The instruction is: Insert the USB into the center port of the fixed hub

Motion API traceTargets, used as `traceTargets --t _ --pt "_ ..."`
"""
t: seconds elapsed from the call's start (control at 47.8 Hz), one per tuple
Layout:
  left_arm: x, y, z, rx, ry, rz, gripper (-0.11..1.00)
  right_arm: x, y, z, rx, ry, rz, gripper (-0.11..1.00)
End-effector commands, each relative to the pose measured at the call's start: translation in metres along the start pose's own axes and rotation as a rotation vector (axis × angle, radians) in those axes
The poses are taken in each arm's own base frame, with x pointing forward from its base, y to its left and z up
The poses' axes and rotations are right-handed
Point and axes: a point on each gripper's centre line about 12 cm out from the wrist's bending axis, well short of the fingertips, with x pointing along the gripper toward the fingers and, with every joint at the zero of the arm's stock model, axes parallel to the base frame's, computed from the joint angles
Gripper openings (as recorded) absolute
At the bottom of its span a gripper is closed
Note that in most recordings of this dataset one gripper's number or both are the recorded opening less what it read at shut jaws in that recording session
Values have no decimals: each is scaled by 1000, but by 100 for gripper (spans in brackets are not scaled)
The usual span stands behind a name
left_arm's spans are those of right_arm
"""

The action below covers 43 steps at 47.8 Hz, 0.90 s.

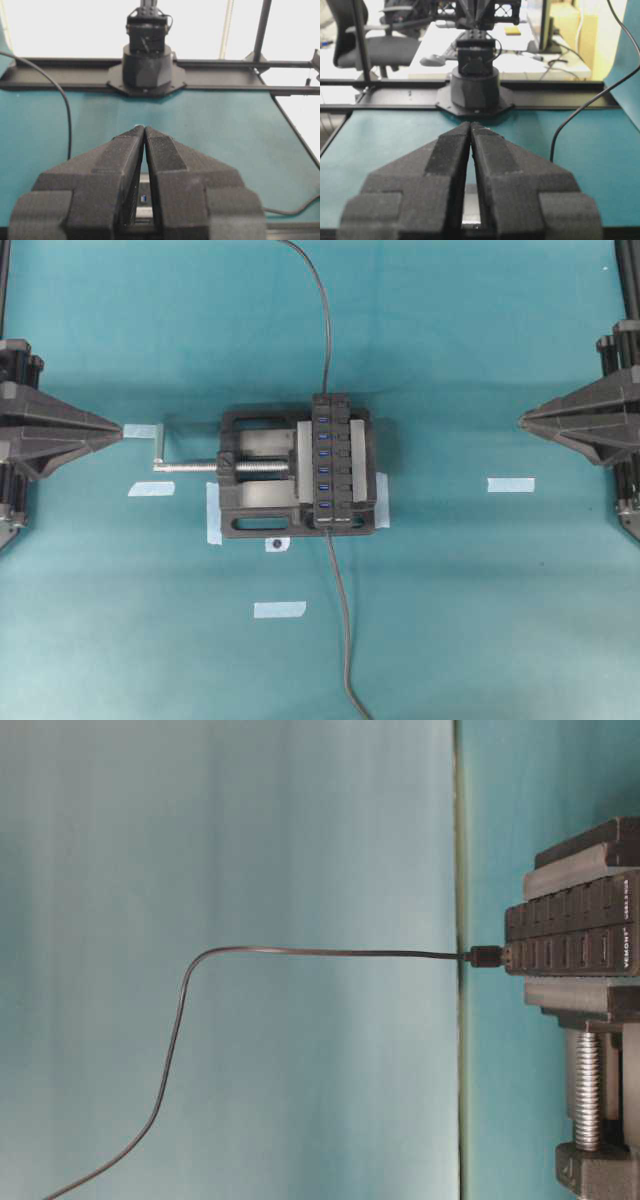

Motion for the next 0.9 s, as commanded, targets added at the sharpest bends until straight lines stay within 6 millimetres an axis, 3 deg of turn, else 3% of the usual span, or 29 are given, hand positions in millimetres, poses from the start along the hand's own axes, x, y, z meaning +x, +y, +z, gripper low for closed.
traceTargets --t 0.0,0.084,0.146,0.293,0.878 --pt "-5 1 -6 0 -8 3 13 -1 0 4 3 -25 0 16" --pt "-12 1 -3 -6 -34 3 5 -6 0 5 7 -57 -1 19" --pt "-15 1 1 -6 -49 4 0 -11 0 4 24 -68 -3 10" --pt "-18 1 1 -13 -20 5 0 -16 -3 0 88 -62 -19 0" --pt "-2 1 -1 -38 83 7 0 1 -11 -4 185 179 -74 0"
